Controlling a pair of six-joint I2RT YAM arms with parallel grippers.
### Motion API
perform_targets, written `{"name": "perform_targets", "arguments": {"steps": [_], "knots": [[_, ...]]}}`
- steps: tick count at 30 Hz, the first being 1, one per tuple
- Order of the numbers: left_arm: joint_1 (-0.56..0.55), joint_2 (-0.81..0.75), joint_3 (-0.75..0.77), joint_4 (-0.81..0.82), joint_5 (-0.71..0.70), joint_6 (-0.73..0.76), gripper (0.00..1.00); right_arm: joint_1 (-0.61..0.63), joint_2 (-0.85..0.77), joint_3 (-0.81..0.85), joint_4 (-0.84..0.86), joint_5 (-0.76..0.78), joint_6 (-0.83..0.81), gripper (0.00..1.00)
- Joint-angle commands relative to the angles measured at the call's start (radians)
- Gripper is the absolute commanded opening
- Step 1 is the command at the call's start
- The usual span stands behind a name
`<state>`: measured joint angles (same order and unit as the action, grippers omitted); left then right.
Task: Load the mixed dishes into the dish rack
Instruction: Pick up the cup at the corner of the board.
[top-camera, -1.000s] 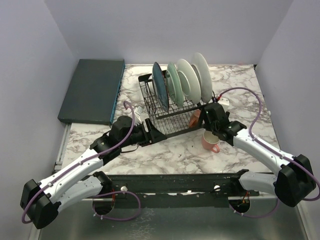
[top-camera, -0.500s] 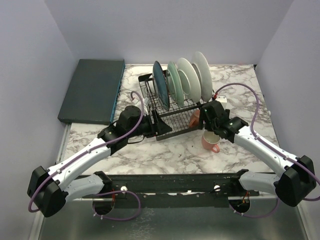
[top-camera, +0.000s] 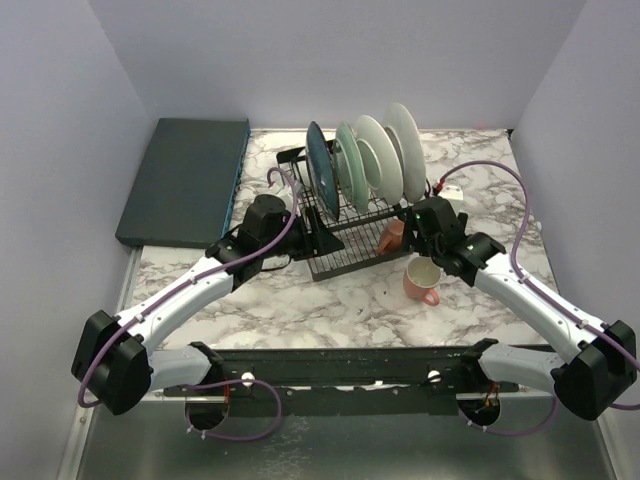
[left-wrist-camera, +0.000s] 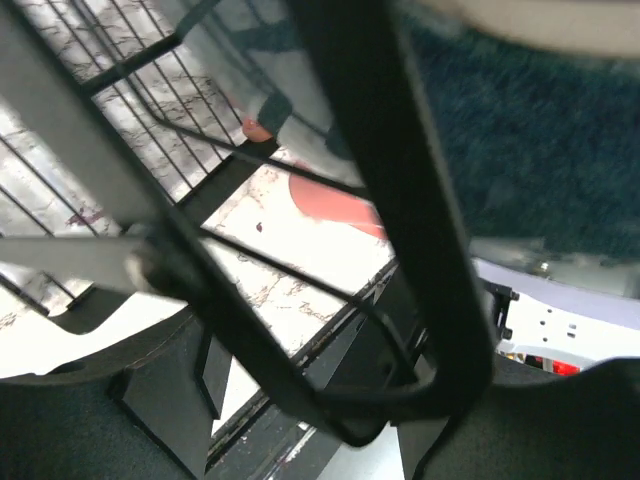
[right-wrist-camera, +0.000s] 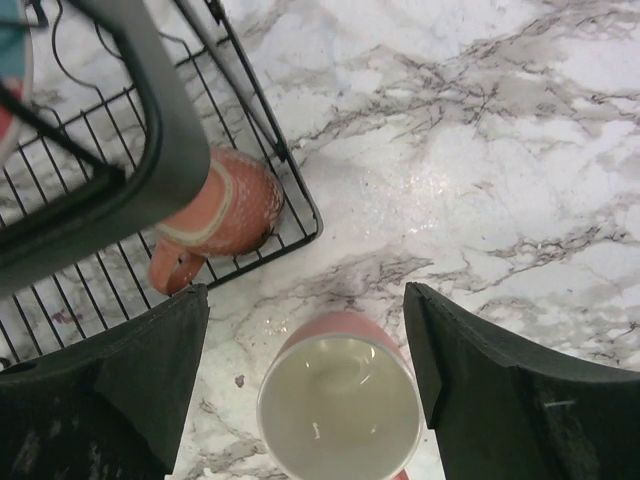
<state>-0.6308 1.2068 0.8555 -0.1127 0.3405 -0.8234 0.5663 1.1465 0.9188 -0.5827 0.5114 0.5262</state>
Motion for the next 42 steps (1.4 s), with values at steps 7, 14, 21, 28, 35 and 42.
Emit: {"name": "perform_targets", "arguments": {"steps": [7,14,21,28,35,42], "knots": [[0.087,0.149,0.103,0.135,0.123,0.0,0.61,-0.14,0.076,0.094,0.085,-0.117,-0.047,0.84],[0.122,0.219,0.18,0.139,0.117,0.009,0.61,-0.234,0.191,0.14,0.161,-0.213,-0.071,0.84],[0.138,0.302,0.244,0.142,0.133,0.012,0.6,-0.262,0.257,0.191,0.182,-0.251,-0.073,0.84],[0.14,0.236,0.229,0.095,0.124,0.018,0.61,-0.263,0.186,0.161,0.158,-0.252,-0.069,0.84],[0.138,0.085,0.141,-0.003,0.094,0.013,0.64,-0.263,0.072,0.155,0.098,-0.245,-0.073,0.86],[0.097,-0.074,0.051,-0.074,0.065,-0.037,0.64,-0.263,0.011,0.172,0.019,-0.244,-0.062,0.86]]}}
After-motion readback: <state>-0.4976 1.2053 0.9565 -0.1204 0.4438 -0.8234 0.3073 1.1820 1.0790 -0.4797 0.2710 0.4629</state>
